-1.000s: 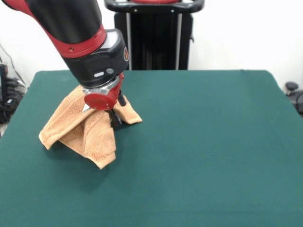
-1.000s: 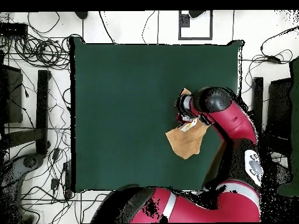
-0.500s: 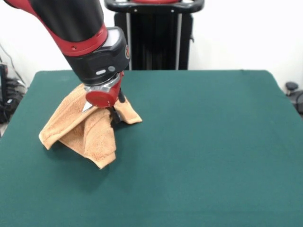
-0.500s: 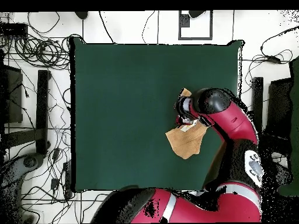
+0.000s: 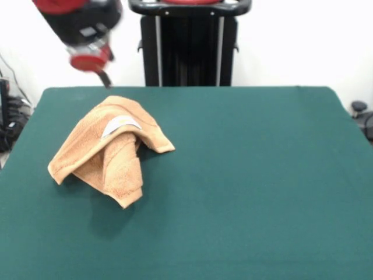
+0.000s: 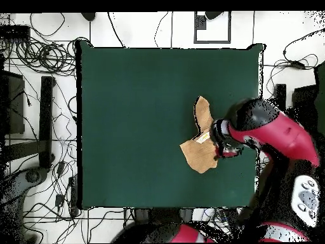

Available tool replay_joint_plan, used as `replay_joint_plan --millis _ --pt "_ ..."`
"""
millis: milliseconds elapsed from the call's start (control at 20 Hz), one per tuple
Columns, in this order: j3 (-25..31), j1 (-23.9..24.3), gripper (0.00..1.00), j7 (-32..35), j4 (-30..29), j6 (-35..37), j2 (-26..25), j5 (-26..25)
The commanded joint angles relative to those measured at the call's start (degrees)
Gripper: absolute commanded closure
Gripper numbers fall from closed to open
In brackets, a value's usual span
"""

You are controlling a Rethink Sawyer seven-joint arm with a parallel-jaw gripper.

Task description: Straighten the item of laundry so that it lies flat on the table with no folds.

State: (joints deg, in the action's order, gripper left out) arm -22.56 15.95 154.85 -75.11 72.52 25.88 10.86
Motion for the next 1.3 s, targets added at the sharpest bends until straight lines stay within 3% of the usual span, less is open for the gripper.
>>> replay_joint_plan --millis 50,450,650,1300 --pt "0.7 3.8 0.0 -3.5 1.0 -1.2 1.1 -5.6" --pt "0.8 2.8 0.0 3.8 4.8 -3.5 0.0 -6.6" --pt "1.2 2.4 0.0 3.5 7.0 0.5 -0.2 -5.7" --pt "7.1 3.2 0.0 5.9 -1.6 -13.7 -3.5 1.7"
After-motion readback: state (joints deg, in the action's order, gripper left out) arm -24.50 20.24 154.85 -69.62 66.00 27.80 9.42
